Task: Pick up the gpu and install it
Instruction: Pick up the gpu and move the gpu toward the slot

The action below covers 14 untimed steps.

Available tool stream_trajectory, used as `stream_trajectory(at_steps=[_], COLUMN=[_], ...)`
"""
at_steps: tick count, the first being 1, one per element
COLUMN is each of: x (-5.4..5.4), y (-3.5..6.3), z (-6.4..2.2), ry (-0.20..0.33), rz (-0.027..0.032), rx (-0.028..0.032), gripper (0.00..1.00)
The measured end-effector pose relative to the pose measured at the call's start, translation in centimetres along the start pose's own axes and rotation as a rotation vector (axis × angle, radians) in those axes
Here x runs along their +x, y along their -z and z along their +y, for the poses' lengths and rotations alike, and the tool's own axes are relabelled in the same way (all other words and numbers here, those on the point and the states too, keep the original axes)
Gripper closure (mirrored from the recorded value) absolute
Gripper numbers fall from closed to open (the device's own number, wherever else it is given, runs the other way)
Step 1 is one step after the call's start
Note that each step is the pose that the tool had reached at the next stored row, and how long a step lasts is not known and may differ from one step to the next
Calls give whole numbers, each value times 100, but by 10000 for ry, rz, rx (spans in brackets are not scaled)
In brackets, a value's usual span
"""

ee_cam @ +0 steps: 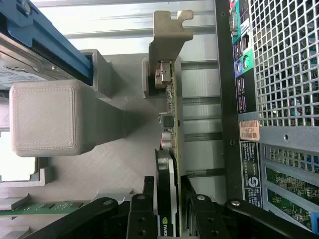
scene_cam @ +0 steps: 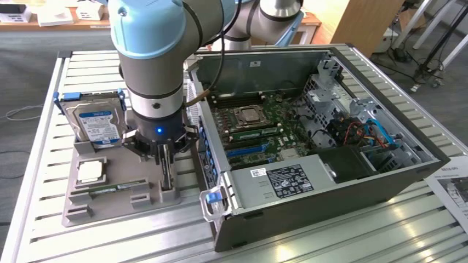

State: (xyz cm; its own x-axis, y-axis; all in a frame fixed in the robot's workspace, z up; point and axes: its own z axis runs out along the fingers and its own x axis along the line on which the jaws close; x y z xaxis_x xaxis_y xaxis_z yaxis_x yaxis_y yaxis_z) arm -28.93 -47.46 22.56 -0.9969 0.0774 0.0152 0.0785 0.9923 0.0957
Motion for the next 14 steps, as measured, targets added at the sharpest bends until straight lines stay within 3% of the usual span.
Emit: stream_trajectory(at_steps=[11, 13, 14], x=[-4, -4, -4], y=[-1, -1, -1], z=[0, 0, 0], ry=[0, 0, 0], rz=[6, 8, 6], rx=[0, 0, 0], gripper=[66, 67, 73])
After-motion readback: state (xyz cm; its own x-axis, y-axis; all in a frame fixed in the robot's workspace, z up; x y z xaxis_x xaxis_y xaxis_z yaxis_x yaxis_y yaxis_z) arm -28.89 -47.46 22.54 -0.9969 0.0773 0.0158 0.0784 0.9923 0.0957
